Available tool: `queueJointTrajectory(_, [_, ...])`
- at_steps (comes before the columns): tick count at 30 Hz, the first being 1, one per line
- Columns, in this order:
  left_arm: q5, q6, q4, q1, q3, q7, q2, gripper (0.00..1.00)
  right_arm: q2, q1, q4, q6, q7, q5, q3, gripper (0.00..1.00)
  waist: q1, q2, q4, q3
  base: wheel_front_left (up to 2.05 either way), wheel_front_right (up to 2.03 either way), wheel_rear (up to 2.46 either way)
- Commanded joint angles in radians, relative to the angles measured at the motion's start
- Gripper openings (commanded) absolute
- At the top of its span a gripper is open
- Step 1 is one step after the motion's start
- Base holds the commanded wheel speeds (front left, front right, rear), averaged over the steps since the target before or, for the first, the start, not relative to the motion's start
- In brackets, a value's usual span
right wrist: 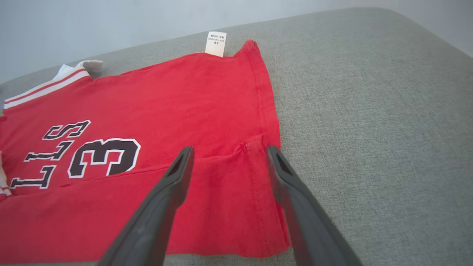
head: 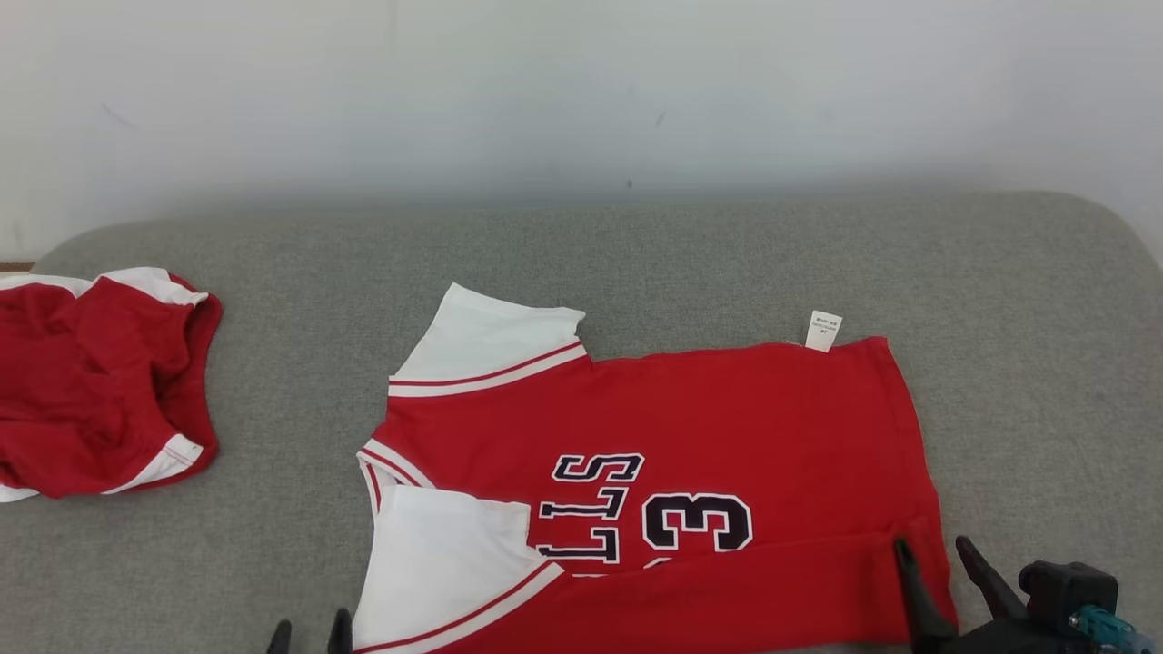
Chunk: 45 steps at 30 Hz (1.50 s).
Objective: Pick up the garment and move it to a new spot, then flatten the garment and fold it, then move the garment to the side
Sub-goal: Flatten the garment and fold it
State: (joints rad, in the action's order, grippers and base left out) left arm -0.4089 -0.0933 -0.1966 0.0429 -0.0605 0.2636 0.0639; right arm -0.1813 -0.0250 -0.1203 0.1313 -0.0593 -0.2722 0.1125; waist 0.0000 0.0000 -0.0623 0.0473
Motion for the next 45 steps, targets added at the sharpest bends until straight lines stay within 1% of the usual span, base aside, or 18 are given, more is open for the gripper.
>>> queueJointTrajectory(1, [0.020, 0.008, 0.030, 0.020, 0.018, 0.001, 0.002, 1.00, 0.005, 0.015, 0.009, -0.001, 0.026, 0.012, 0.004, 1.00, 0.0000, 0.0000, 0.004, -0.012, 0.00, 0.00, 0.00])
queueJointTrajectory(6, [0.100, 0.045, 0.153, 0.028, 0.072, 0.001, -0.007, 1.00, 0.022, 0.017, 0.028, -0.001, 0.109, 0.027, 0.017, 1.00, 0.0000, 0.0000, 0.013, -0.030, 0.00, 0.00, 0.00])
queueJointTrajectory(11, [0.172, 0.076, 0.216, 0.042, 0.089, 0.001, -0.012, 1.00, 0.025, 0.009, 0.032, -0.001, 0.182, 0.063, 0.016, 1.00, 0.0000, 0.0000, 0.024, -0.038, 0.00, 0.00, 0.00])
queueJointTrajectory(12, [0.189, 0.079, 0.225, 0.045, 0.084, 0.001, -0.013, 1.00, 0.041, -0.004, 0.025, -0.001, 0.207, 0.080, 0.001, 1.00, 0.0000, 0.0000, 0.029, -0.039, 0.00, 0.00, 0.00])
queueJointTrajectory(16, [0.184, 0.068, 0.210, 0.030, 0.081, 0.001, -0.013, 1.00, 0.055, -0.011, 0.017, -0.001, 0.215, 0.090, -0.010, 1.00, 0.0000, 0.0000, 0.026, -0.031, 0.00, 0.00, 0.00])
queueJointTrajectory(17, [0.188, 0.059, 0.200, 0.020, 0.081, 0.001, -0.013, 1.00, 0.057, -0.006, 0.016, -0.001, 0.213, 0.091, -0.007, 1.00, 0.0000, 0.0000, 0.022, -0.026, 0.00, 0.00, 0.00])
queueJointTrajectory(18, [0.202, 0.037, 0.167, -0.017, 0.079, 0.000, 0.016, 1.00, 0.063, 0.022, 0.013, -0.001, 0.211, 0.098, -0.002, 1.00, 0.0000, 0.0000, 0.004, -0.005, 0.00, 0.00, 0.00])
queueJointTrajectory(19, [0.202, 0.037, 0.167, -0.017, 0.079, 0.000, 0.016, 1.00, 0.063, 0.022, 0.013, -0.001, 0.211, 0.098, -0.002, 1.00, 0.0000, 0.0000, 0.004, -0.005, 0.00, 0.00, 0.00])
queueJointTrajectory(20, [0.199, 0.026, 0.156, -0.039, 0.078, 0.001, 0.027, 1.00, 0.064, 0.033, 0.011, -0.001, 0.209, 0.096, 0.000, 1.00, 0.0000, 0.0000, -0.004, 0.005, 0.00, 0.00, 0.00])
queueJointTrajectory(22, [0.204, 0.009, 0.135, -0.095, 0.071, -0.012, 0.066, 1.00, 0.068, 0.060, 0.001, -0.001, 0.205, 0.093, -0.003, 1.00, 0.0000, 0.0000, -0.021, 0.028, 0.00, 0.00, 0.00])
queueJointTrajectory(28, [0.143, -0.027, 0.101, -0.307, 0.055, -0.104, 0.173, 1.00, 0.082, 0.184, -0.040, -0.001, 0.219, 0.088, 0.006, 1.00, 0.0000, 0.0000, -0.090, 0.128, 0.00, 0.00, 0.00])
queueJointTrajectory(31, [0.091, -0.035, 0.087, -0.420, 0.032, -0.159, 0.225, 1.00, 0.096, 0.249, -0.074, -0.001, 0.239, 0.083, 0.014, 1.00, 0.0000, 0.0000, -0.125, 0.181, 0.00, 0.00, 0.00])
queueJointTrajectory(34, [0.034, -0.035, 0.064, -0.528, 0.008, -0.221, 0.289, 1.00, 0.110, 0.319, -0.115, -0.001, 0.259, 0.078, 0.030, 1.00, 0.0000, 0.0000, -0.160, 0.234, 0.00, 0.00, 0.00])
queueJointTrajectory(39, [-0.072, -0.037, -0.001, -0.674, -0.074, -0.316, 0.400, 1.00, 0.124, 0.426, -0.186, -0.001, 0.291, 0.068, 0.057, 1.00, 0.0000, 0.0000, -0.212, 0.295, 0.00, 0.00, 0.00])
queueJointTrajectory(41, [-0.104, -0.036, -0.029, -0.725, -0.099, -0.336, 0.441, 1.00, 0.129, 0.464, -0.206, -0.001, 0.301, 0.065, 0.065, 1.00, 0.0000, 0.0000, -0.231, 0.317, 0.00, 0.00, 0.00])
queueJointTrajectory(45, [-0.156, -0.036, -0.096, -0.801, -0.163, -0.369, 0.503, 1.00, 0.131, 0.518, -0.242, -0.001, 0.316, 0.050, 0.074, 1.00, 0.0000, 0.0000, -0.260, 0.346, 0.00, 0.00, 0.00])
